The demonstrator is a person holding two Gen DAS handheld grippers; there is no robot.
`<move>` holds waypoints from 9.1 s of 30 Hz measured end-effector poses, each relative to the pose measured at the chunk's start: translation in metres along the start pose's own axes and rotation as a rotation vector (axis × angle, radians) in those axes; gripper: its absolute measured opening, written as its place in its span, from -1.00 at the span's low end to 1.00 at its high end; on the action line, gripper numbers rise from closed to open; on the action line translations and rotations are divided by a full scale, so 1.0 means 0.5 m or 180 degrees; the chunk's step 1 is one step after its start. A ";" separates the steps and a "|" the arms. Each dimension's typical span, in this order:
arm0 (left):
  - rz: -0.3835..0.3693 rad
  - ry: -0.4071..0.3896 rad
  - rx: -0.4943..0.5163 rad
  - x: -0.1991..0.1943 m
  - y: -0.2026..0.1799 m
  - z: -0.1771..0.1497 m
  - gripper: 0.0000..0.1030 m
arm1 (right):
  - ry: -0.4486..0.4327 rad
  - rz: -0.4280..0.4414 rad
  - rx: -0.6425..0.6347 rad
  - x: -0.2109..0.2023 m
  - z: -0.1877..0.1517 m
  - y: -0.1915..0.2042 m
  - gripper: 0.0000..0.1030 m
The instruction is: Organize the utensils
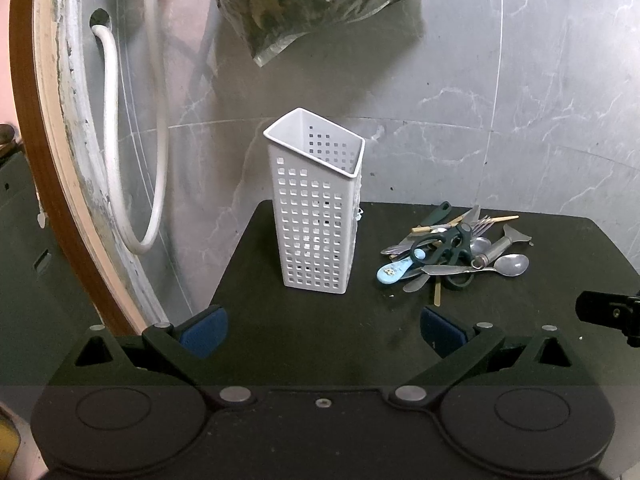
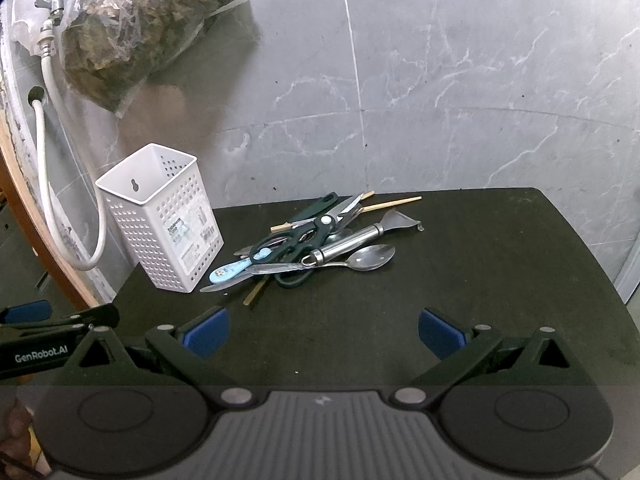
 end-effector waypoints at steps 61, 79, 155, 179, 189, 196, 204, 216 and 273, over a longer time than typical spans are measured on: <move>-0.0624 -0.0642 0.0652 0.183 0.038 0.085 0.49 | 0.0451 -0.0071 0.0791 0.212 0.051 -0.103 0.99; -0.0577 -0.0522 0.0560 0.087 -0.038 0.025 0.50 | 0.1395 -0.0510 0.0934 0.491 0.184 -0.151 -0.18; -0.0824 -0.0403 0.0619 0.105 -0.031 0.034 0.48 | 0.0622 0.1163 0.0205 0.432 0.118 -0.075 -0.07; -0.0846 -0.0448 0.0633 0.110 -0.033 0.032 0.48 | -0.0115 0.0640 0.0281 0.299 0.209 -0.118 -0.99; -0.0893 -0.0467 0.0654 0.109 -0.036 0.030 0.48 | -0.0246 0.0827 0.0385 0.241 0.250 -0.087 -0.99; -0.0902 -0.0479 0.0659 0.109 -0.037 0.029 0.48 | -0.0432 0.0906 0.0278 0.194 0.284 -0.048 -0.99; -0.0915 -0.0515 0.0663 0.111 -0.036 0.029 0.48 | -0.0955 0.1194 -0.0257 0.040 0.372 0.061 -0.99; -0.0908 -0.0518 0.0635 0.108 -0.034 0.029 0.48 | -0.1012 0.1880 -0.1474 -0.005 0.299 0.331 -0.99; -0.0801 -0.0413 0.0616 0.109 -0.038 0.033 0.48 | -0.0084 0.0704 0.0008 0.267 0.179 -0.134 -0.98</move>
Point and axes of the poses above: each gripper's, at about its wrist camera, not at the fingertips, and x roughly the way its jaws point, y to its left, z to its top, the point moved 10 cm from there along x, roughly the way its jaws point, and after that the axes turned 4 degrees about x, right-handed, at the moved point
